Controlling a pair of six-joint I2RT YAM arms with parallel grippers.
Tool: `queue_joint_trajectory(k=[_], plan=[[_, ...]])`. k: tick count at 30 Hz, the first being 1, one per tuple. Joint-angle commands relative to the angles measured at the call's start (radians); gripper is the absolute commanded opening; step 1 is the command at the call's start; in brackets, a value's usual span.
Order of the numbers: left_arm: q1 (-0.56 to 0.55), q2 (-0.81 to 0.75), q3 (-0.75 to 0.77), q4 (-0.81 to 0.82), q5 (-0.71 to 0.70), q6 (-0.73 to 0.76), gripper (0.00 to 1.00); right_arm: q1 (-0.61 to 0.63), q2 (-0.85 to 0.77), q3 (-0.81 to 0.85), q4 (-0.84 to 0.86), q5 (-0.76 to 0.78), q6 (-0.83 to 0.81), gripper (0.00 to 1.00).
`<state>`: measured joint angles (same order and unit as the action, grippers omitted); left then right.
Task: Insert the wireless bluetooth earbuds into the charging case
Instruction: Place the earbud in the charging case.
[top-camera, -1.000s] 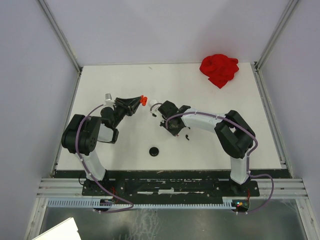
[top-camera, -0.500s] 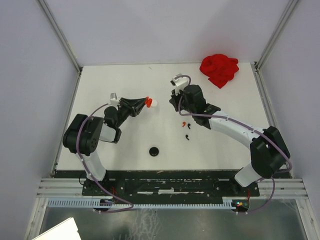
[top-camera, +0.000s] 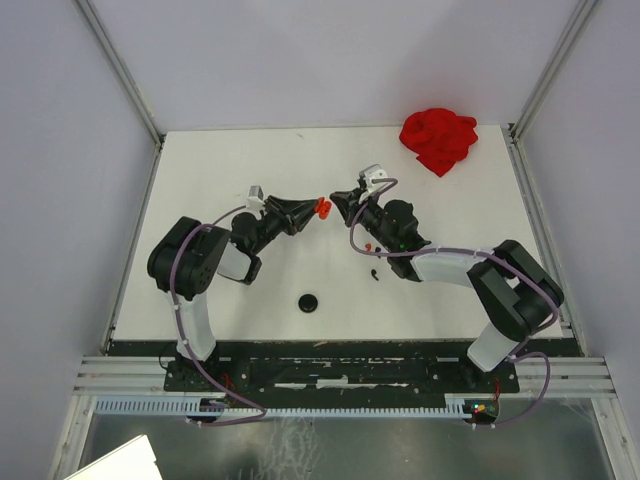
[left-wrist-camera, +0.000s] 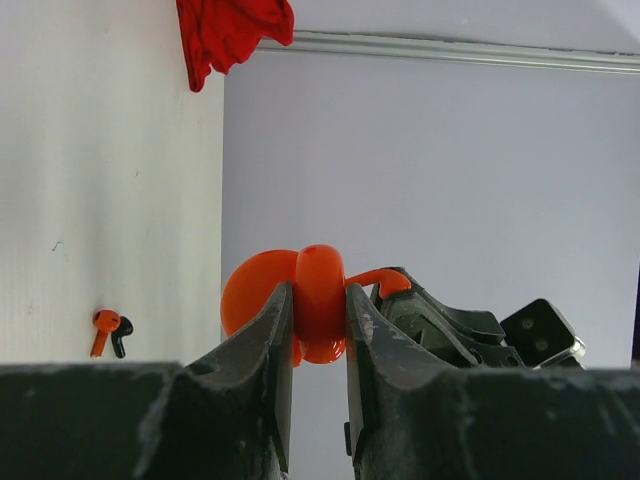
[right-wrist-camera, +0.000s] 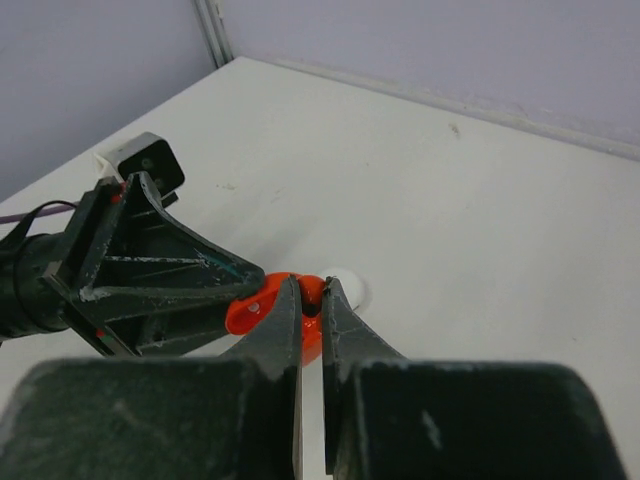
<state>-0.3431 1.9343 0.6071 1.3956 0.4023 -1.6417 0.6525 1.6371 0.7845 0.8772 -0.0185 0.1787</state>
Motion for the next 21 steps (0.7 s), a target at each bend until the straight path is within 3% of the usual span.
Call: queue_joint_trajectory(k=[1, 21], plan=[[-0.009, 0.017, 0.036, 0.092, 0.005, -0.068, 0.03, 0.001, 0.026, -0.016, 0.282, -0.052, -0.001, 0.02], [-0.012, 0.034, 0.042, 0.1, 0.001, -0.113, 0.03, 0.002, 0.139, -0.039, 0.364, -0.108, -0.034, 0.01]])
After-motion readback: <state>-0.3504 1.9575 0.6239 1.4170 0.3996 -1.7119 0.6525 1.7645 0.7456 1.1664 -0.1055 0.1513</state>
